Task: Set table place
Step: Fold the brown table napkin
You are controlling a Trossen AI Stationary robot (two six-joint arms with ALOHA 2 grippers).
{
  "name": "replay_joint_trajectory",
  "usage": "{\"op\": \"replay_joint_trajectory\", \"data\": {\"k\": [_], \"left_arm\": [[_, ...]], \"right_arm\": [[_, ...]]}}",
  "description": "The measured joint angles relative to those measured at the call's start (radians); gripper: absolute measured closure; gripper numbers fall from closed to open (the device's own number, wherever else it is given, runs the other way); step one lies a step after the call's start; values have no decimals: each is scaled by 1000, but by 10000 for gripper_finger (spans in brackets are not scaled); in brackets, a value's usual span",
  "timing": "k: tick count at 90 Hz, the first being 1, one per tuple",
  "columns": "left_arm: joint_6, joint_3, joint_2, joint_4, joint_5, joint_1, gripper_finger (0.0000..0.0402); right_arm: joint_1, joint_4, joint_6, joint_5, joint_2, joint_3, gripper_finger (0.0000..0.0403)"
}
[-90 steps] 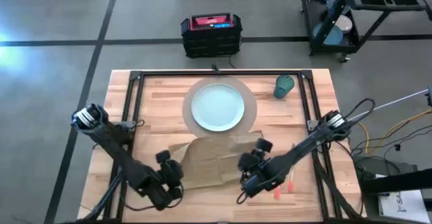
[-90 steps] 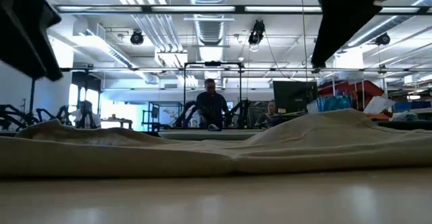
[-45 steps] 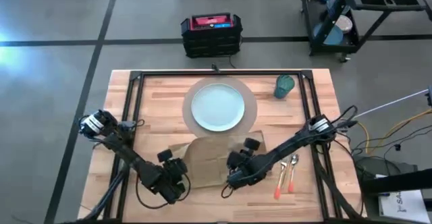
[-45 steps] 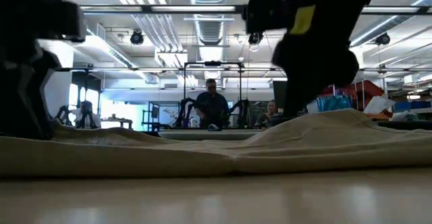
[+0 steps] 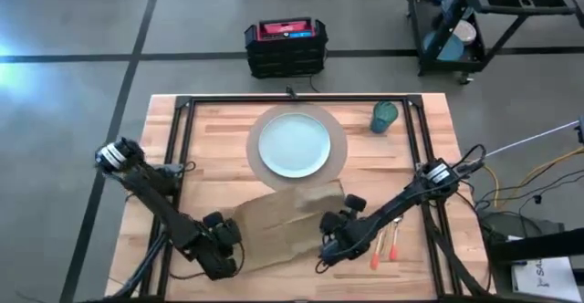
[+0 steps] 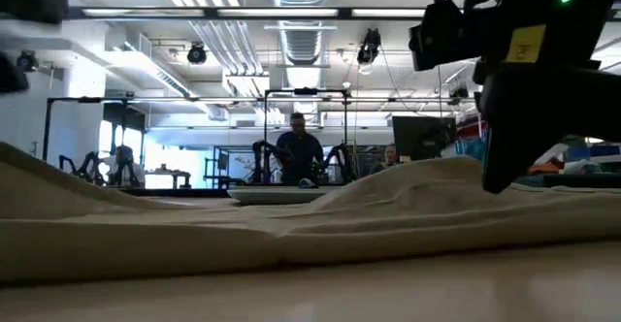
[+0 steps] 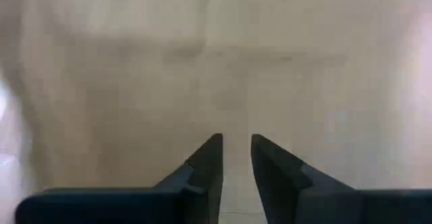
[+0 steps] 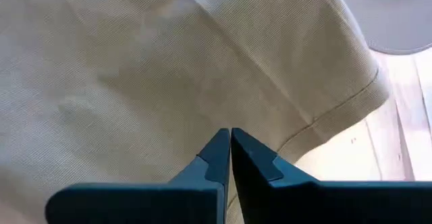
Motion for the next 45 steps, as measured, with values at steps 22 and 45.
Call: {"op": "replay_joint_trajectory", "data": {"k": [22, 45], "left_arm": [[37, -3, -109, 58, -235, -31, 333], [132, -13, 67, 237, -234, 33, 340]], "right_arm": [[31, -86, 66, -3, -12, 0, 403], [95, -352, 280, 55, -73, -21, 403]]}}
